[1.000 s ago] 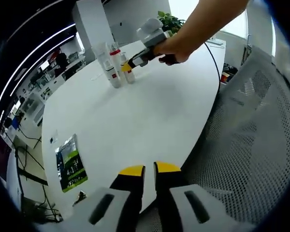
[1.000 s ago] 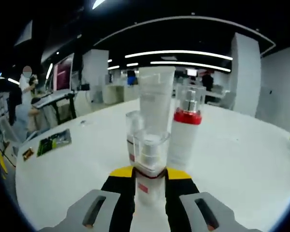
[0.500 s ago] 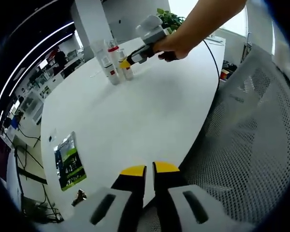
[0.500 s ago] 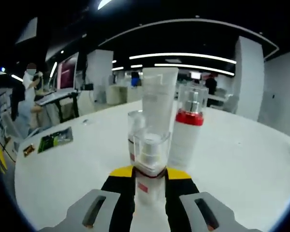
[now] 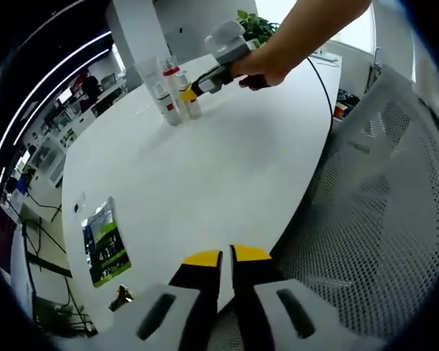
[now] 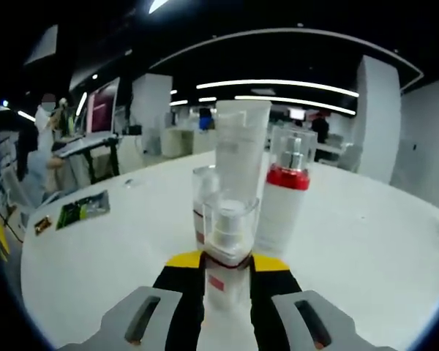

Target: Arrange the skincare products in the storage area until every visible bottle or jar stands upright without overlapping.

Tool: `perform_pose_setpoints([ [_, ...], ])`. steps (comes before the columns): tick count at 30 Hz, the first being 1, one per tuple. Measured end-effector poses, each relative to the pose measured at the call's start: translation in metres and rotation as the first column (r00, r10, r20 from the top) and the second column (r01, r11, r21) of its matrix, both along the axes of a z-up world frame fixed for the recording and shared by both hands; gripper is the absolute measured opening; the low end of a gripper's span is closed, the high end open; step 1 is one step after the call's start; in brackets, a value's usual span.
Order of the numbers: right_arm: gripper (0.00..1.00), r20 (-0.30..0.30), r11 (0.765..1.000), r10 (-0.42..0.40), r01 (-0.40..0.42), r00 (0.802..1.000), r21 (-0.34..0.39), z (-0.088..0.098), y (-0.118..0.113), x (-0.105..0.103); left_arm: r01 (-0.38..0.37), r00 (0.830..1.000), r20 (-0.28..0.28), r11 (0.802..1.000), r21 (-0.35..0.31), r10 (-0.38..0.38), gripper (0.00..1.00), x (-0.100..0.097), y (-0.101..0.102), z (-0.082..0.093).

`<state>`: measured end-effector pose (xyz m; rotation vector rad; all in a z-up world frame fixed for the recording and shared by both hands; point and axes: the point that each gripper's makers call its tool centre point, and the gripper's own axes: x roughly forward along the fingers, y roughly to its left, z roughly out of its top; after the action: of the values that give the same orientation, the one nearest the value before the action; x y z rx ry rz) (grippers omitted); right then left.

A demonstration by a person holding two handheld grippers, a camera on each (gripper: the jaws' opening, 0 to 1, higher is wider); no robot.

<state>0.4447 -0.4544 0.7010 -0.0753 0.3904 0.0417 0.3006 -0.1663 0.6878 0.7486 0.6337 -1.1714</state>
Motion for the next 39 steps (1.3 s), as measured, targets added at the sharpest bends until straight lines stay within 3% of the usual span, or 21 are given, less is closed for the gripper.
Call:
perform_pose_setpoints([
  [9, 0.18, -0.017, 1.000, -0.001, 0.001, 1.000, 0.000, -0.003, -0.001, 0.001, -0.010, 1.000, 0.007, 1.000, -0.003, 0.010, 0.06, 0.002, 0.001, 0.001],
  [12, 0.18, -0.040, 0.999, -0.005, 0.006, 0.999, 0.035, -0.004, -0.002, 0.002, -0.008, 1.000, 0.012, 1.000, -0.001, 0.008, 0.06, 0.002, 0.001, 0.002],
  [18, 0.18, -0.061, 0.999, 0.039, -0.039, 0.997, 0.002, -0.005, 0.000, 0.000, -0.007, 1.000, 0.015, 1.000, -0.005, 0.007, 0.06, 0.003, 0.001, 0.003],
  [29, 0.18, -0.092, 0.997, 0.036, -0.041, 0.995, -0.059, -0.008, 0.000, 0.000, -0.010, 0.999, 0.033, 1.000, -0.016, 0.011, 0.05, 0.006, 0.000, 0.006],
  [32, 0.18, -0.100, 0.997, 0.026, -0.032, 0.995, -0.064, -0.009, 0.000, 0.000, -0.008, 1.000, -0.010, 0.999, -0.045, 0.008, 0.06, 0.000, -0.004, 0.008],
  [39, 0.18, -0.115, 0.997, 0.006, -0.014, 0.993, -0.074, -0.009, 0.001, -0.002, -0.025, 1.000, -0.009, 0.998, -0.058, 0.024, 0.02, 0.001, -0.003, 0.010],
])
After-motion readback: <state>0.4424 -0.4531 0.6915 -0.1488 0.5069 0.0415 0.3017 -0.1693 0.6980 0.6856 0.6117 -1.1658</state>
